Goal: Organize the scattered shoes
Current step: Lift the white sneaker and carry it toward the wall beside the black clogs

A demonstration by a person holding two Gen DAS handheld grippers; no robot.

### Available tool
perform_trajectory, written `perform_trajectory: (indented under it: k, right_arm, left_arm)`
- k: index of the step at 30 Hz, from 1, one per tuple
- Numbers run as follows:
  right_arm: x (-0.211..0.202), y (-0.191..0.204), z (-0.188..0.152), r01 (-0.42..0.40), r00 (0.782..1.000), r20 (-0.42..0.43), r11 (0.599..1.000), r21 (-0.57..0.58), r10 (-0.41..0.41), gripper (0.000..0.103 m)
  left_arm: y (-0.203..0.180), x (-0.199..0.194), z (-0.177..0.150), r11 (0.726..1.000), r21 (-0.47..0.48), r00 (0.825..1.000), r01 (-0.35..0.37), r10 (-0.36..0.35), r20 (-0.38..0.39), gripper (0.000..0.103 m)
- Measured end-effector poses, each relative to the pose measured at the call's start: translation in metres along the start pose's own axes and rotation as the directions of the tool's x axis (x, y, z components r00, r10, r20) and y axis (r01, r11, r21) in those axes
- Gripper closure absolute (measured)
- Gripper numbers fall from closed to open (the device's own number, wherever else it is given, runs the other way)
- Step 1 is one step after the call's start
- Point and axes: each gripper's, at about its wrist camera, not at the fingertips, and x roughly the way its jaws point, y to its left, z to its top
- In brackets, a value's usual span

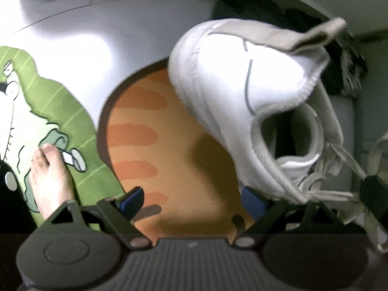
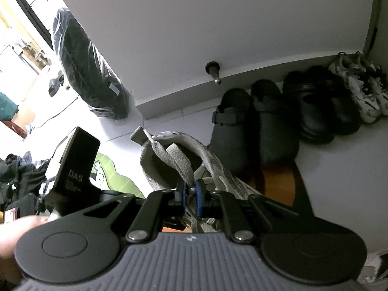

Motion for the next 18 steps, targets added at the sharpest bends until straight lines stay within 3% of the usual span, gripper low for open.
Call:
perform_trajectory:
  k: [6,18]
  right_arm:
    - [0.029,0.019,0.014,-0.005,1.000,0.006,1.000,0.005,0.005,0.094]
    - [0.099,0.040,0.054,-0.061,0.998,-0.011,0.998,0.013,0.061,0.094]
  left_arm:
    - [0.038,-0.017,0.022,0.986,-0.166,0.997,0.020,-0.007,0.081,0.017]
    - [0.066,0.001,0.085,0.993,-0.120,0.991,-0.011,0.027,0.129,0.017]
